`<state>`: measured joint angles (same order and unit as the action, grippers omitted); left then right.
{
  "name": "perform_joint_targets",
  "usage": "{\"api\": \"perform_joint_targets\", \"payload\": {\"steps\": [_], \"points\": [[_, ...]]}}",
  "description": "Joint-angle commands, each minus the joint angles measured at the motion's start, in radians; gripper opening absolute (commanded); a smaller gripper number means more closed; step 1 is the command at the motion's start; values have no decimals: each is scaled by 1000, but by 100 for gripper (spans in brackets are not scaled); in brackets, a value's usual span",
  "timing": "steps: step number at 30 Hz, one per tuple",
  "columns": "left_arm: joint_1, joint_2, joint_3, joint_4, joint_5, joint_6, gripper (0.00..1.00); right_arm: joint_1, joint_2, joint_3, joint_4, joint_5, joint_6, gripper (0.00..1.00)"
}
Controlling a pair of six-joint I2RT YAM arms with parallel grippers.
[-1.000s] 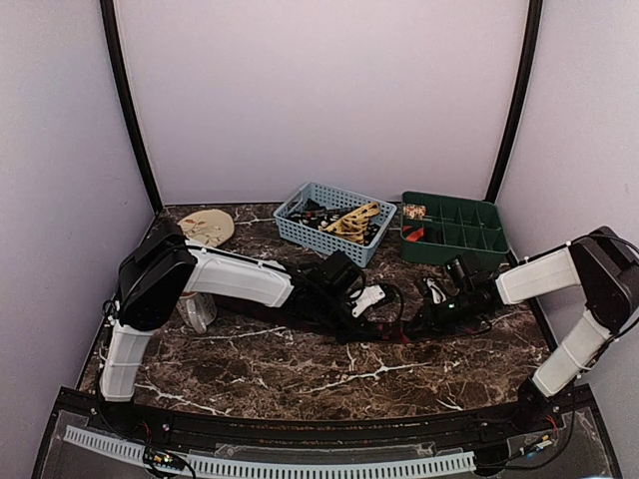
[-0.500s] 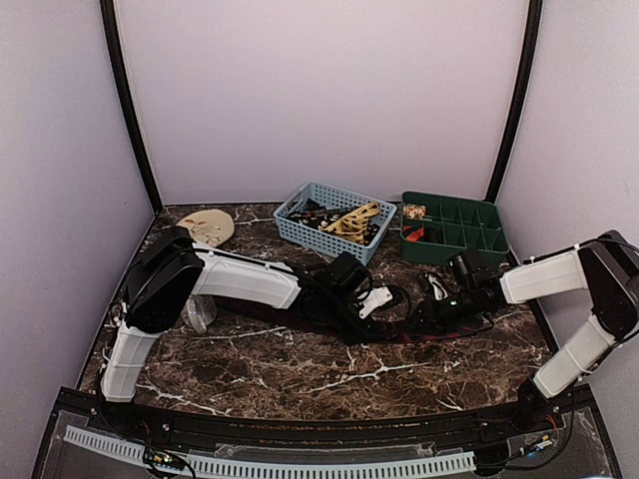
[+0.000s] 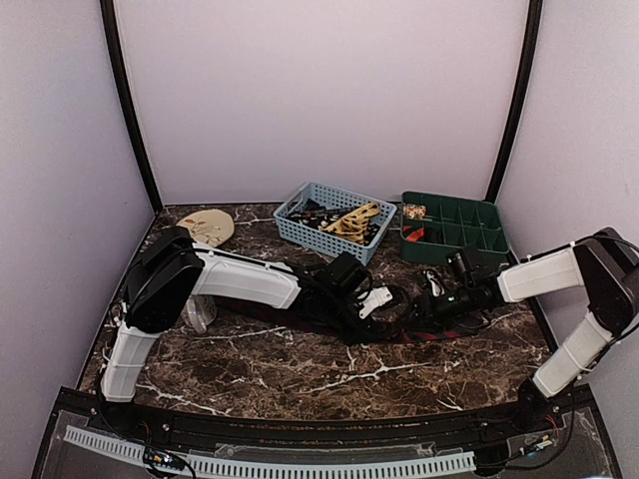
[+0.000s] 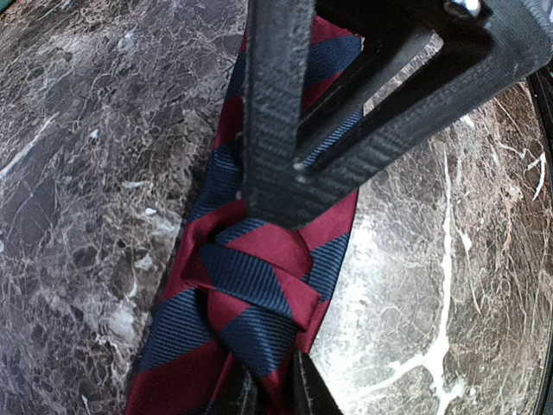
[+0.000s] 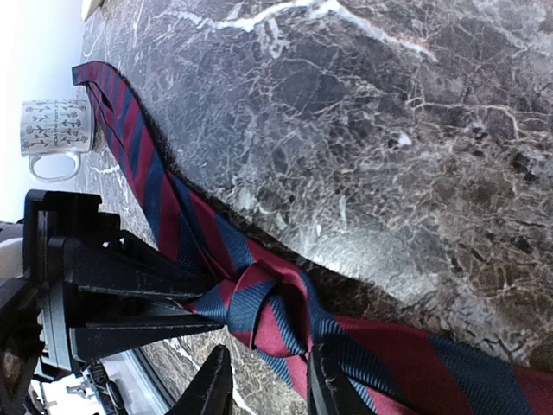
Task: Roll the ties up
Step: Tie the tie at the center of the board.
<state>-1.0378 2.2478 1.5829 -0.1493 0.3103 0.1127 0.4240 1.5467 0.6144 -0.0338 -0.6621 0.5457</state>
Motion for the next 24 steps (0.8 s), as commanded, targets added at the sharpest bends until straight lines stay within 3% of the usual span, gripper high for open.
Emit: {"api": "perform_joint_targets", "payload": {"steps": [1,10,15,24], "points": [[-10,21,-26,-30,10,5,14,13,34,-13,67,-27,26,30],[-10,22,-27,-21,6,2,14,24,86,-9,102,-40,49,29],[-10,22,-29,-18,7,1,14,27,98,-5,79,-26,45,35],[-10,21,-30,-24,5,5,14,27,9,-19,-79,149,-26,40]]}}
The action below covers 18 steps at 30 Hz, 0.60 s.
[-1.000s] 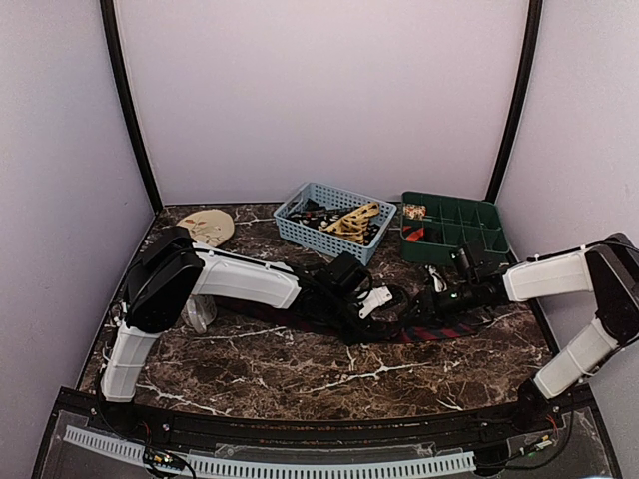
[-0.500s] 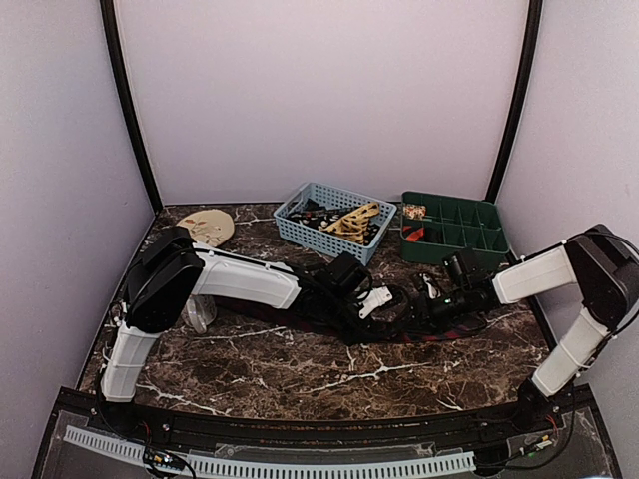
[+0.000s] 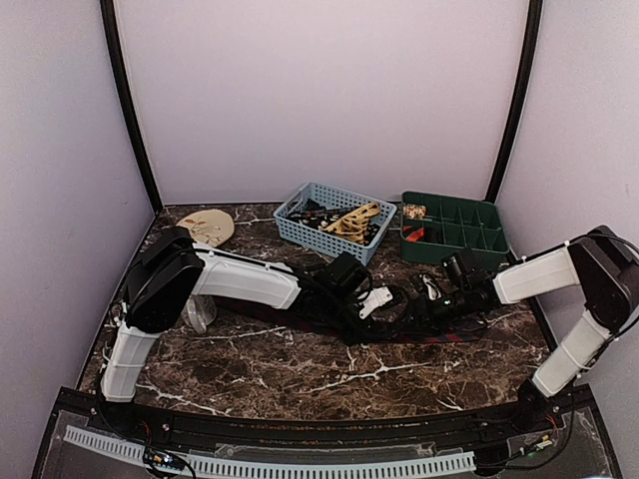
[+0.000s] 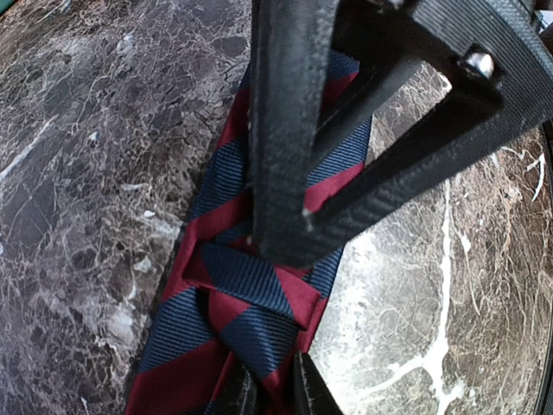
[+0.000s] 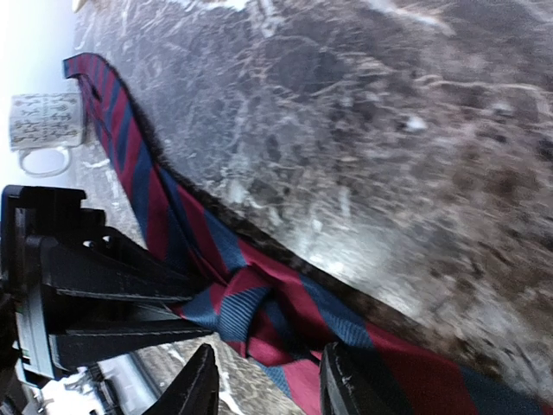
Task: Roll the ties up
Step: Tie the tie at the center of the board.
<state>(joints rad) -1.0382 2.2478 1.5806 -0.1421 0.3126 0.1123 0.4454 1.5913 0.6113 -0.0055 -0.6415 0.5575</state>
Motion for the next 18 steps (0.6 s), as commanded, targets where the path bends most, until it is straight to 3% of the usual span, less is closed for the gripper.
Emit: {"api": "perform_joint_targets", "payload": {"steps": [1,9,18], "points": [[-10,21,-29,-27,3,6,14,6,-33,-21,-96,124,-30,40],[-11,22,-35,-9,16,1,14,31,23,3,15,17,36,34],[-10,21,-41,2,18,-2,14,39,22,15,46,-36,70,14]]}}
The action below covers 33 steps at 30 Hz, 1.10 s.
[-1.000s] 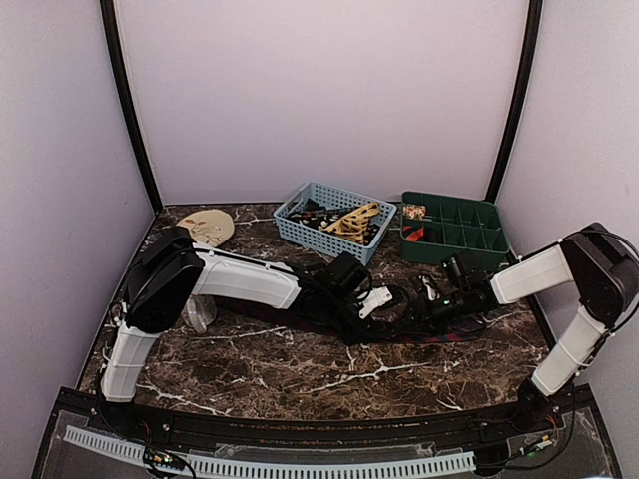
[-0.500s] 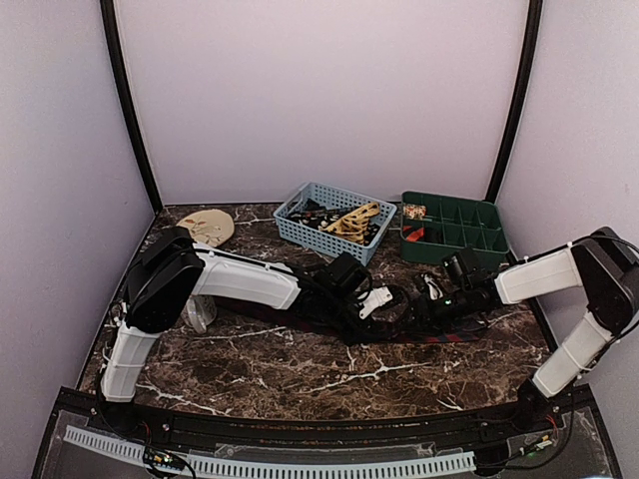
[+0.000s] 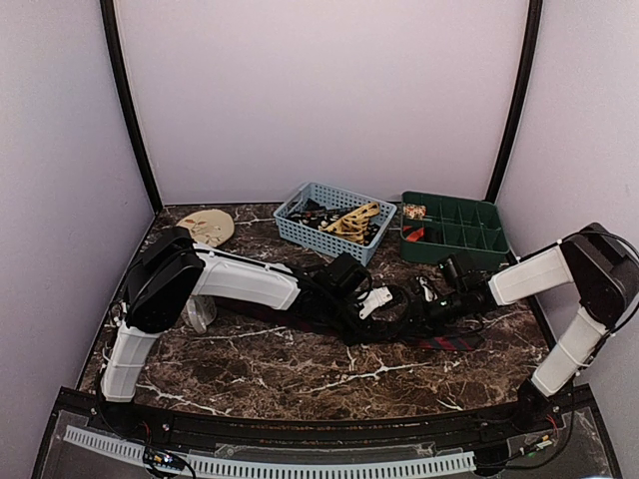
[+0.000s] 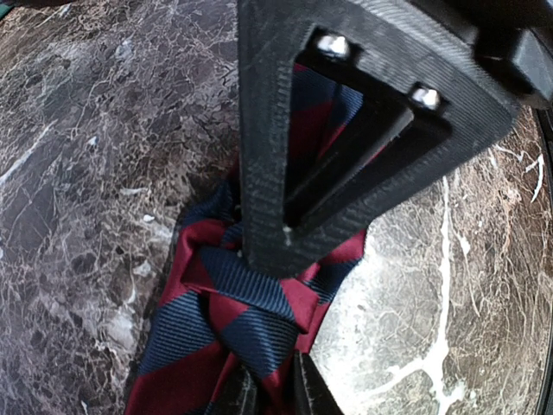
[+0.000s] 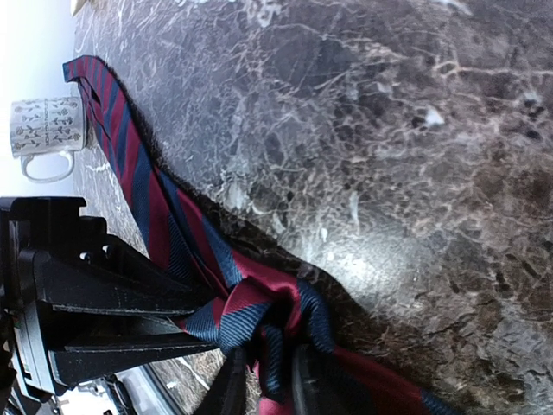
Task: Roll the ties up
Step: Tie the tie at the center of the board.
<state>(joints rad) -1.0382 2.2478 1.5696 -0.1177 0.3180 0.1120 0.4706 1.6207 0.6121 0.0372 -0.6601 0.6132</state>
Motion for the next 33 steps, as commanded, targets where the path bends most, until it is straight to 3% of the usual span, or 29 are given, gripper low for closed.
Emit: {"api": "perform_joint_targets", "payload": {"steps": [1,4,7,10,14,18,27,29,33], "points": [[-11,21,-29,-22,13,-2,14,14,-16,15,-4,-11,13,10],[-11,21,-29,-22,13,-1,14,13,-44,24,-36,19,3,1],[-10,21,-28,-24,13,0,16,13,-65,33,-74,46,-15,0],[-10,21,-28,-25,13,2,17,13,-74,45,-120,79,-40,9],[-10,21,-28,-23,16,1,17,12,-81,49,-126,97,-44,10],[-11,21,-28,-22,19,1,17,13,-74,59,-125,95,-41,18],[-11,21,-28,-22,17,3,17,12,-77,57,-106,64,-36,0],[-10,21,-27,-23,17,1,22,13,-76,55,-106,63,-36,0],[-8,-12,-43,-11,-5,-6,41,11,-88,54,-134,85,-43,0]]}}
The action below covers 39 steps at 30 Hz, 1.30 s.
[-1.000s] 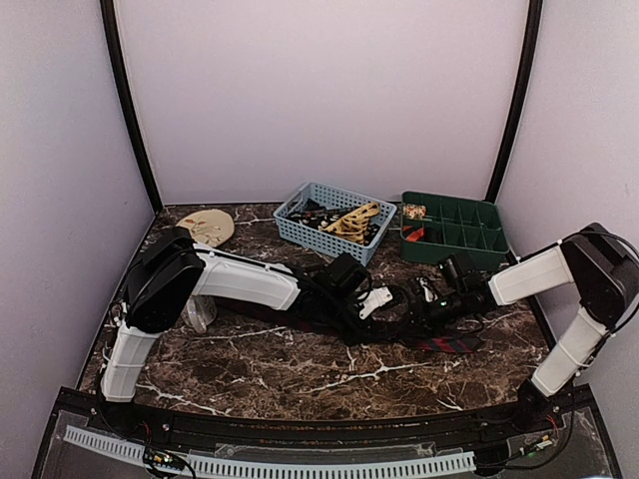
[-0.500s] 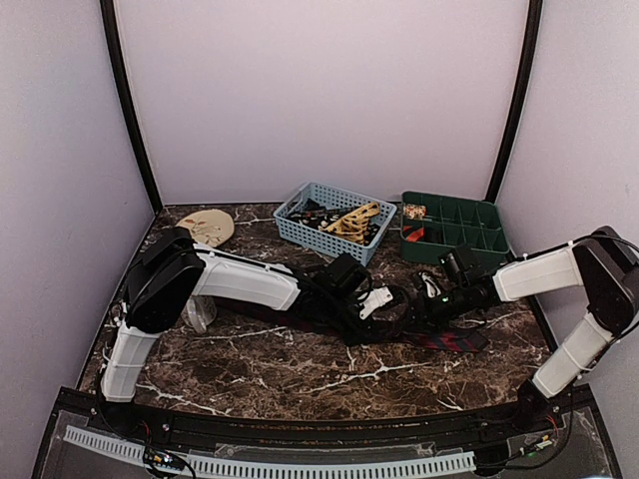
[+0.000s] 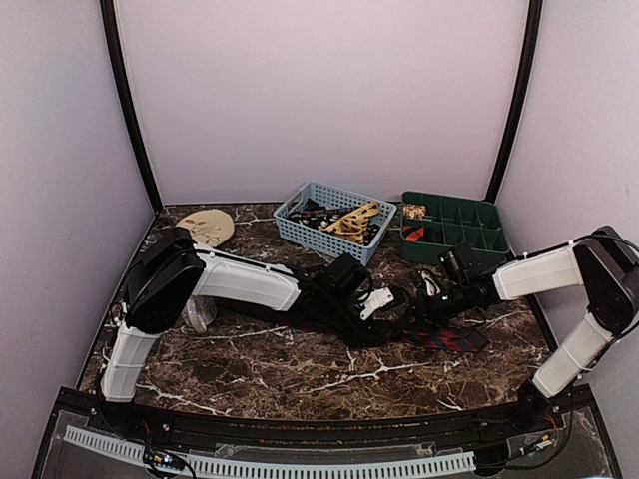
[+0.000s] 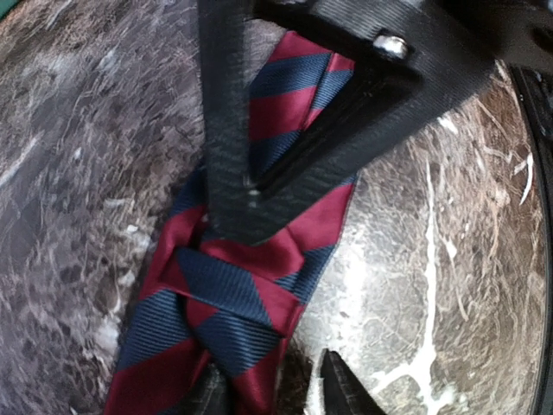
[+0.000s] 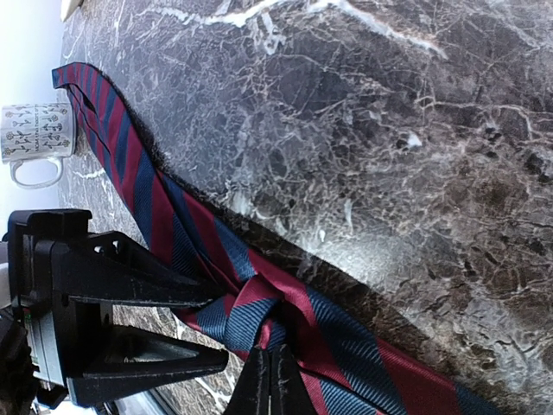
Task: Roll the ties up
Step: Tie the tie at the center of the board.
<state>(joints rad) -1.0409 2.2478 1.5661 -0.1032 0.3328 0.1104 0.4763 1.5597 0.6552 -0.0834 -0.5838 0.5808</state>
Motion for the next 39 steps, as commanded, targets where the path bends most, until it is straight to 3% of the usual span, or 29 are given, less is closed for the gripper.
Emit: {"api": "perform_joint_targets", "payload": {"steps": [1,3,7,16,21,27,32,39], "points": [[-4,-30,-50,-10,-30,-5,46,3,-35,11,-25,19,-12,0],[-1,-63,-58,-1,-32,0,58,-6,-53,3,-43,36,-11,0],[-1,-117,-60,8,-19,24,63,-42,-97,-8,-107,60,-34,0],[58,-226,-187,34,-30,223,97,-137,-188,-58,-263,87,-106,0],[168,-228,-186,-14,64,337,98,-170,-203,-74,-281,102,-122,0],[194,-192,-145,-50,16,455,97,-174,-164,-40,-260,105,-123,0],[201,-158,-134,-57,5,466,96,-177,-159,-26,-280,130,-133,0],[215,-146,-167,-101,-41,447,94,-223,-277,-73,-382,196,-95,0]]}}
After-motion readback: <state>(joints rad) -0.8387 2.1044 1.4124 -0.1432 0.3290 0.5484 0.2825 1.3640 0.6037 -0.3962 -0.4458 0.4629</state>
